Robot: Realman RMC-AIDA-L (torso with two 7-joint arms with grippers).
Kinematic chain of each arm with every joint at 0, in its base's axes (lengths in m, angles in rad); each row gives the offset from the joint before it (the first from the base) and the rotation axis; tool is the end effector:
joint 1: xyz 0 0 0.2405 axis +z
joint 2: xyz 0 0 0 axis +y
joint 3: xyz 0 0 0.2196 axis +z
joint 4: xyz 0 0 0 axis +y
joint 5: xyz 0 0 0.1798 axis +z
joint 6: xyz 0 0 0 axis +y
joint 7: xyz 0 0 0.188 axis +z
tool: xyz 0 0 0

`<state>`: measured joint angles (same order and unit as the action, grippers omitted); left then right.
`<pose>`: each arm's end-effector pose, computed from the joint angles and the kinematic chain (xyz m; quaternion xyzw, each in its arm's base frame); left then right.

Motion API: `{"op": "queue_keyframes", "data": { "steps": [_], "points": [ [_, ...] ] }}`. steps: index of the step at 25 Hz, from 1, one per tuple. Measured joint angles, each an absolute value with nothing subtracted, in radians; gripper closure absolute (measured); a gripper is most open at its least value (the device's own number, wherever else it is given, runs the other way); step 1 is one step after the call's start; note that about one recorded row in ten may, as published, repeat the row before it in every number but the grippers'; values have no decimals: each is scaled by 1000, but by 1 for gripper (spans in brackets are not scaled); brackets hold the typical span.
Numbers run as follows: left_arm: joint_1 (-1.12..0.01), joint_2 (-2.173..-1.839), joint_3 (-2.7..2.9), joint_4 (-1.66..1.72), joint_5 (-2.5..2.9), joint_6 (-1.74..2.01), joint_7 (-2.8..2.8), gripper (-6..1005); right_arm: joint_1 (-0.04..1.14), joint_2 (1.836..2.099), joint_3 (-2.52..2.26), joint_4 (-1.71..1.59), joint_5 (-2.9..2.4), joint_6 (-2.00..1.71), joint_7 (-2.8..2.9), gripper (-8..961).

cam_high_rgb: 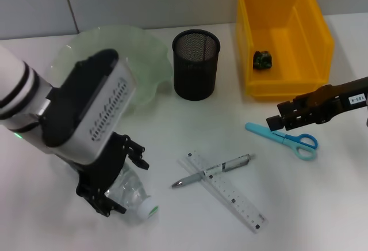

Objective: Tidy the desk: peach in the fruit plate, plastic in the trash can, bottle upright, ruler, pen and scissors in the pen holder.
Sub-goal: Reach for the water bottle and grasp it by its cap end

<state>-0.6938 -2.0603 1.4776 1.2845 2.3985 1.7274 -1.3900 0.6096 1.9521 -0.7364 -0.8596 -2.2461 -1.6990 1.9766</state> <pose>-0.1504 0.2772 -0.0461 0.9424 -0.2717 -0.1757 0.0851 0.2135 0.3149 0.0262 -0.9201 0.3728 0.0926 0.0762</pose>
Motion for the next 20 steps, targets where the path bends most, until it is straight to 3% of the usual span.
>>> {"op": "queue_keyframes", "data": {
  "steps": [20],
  "points": [
    [-740, -2079, 1648, 1266, 2416, 1664, -1449, 300, 631, 1940, -731, -859, -2275, -1710, 1980, 200]
  ]
}}
